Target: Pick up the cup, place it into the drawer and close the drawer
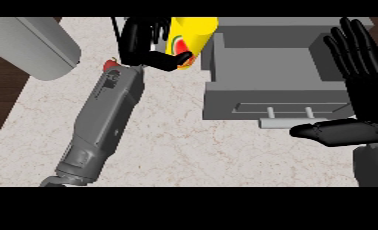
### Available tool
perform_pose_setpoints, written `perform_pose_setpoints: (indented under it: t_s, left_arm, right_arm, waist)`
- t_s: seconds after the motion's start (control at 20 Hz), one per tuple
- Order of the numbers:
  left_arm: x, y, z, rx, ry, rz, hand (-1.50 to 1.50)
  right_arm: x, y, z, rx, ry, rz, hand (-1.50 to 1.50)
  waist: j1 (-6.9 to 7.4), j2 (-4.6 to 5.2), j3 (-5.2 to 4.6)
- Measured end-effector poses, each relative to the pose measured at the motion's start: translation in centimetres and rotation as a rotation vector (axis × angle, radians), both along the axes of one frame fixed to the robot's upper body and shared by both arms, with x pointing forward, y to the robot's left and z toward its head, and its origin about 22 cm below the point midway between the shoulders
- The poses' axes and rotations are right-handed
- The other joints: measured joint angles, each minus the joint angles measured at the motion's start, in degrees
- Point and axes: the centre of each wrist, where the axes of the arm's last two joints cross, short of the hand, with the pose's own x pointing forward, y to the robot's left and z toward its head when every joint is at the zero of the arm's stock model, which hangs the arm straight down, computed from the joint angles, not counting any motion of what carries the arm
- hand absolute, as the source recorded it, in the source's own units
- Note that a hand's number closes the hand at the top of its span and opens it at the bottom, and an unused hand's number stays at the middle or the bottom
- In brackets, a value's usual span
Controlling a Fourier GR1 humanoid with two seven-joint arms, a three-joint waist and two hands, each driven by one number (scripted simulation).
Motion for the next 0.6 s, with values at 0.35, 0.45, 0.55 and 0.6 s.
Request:
perform_pose_setpoints:
  t_s: [0.35,0.45,0.55,0.6]
  left_arm:
    - [1.2,-5.7,8.1,0.068,0.020,0.006,1.50]
    - [1.5,-6.9,9.1,0.096,0.055,0.018,1.50]
    - [1.7,-8.2,10.1,0.122,0.103,0.030,1.50]
    - [1.8,-8.6,10.4,0.136,0.125,0.041,1.50]
  right_arm:
    - [0.5,0.1,0.0,-0.004,-0.008,0.001,-1.50]
    - [0.8,0.3,0.3,-0.001,-0.012,0.007,-1.50]
    - [0.8,0.3,0.5,-0.002,-0.013,0.015,-1.50]
    - [0.9,0.4,0.5,-0.002,-0.013,0.022,-1.50]
  waist:
    - [-0.91,0.31,-0.02]
    - [-1.34,0.48,-0.01]
    - [-1.87,0.59,0.00]
    - [-2.25,0.70,0.00]
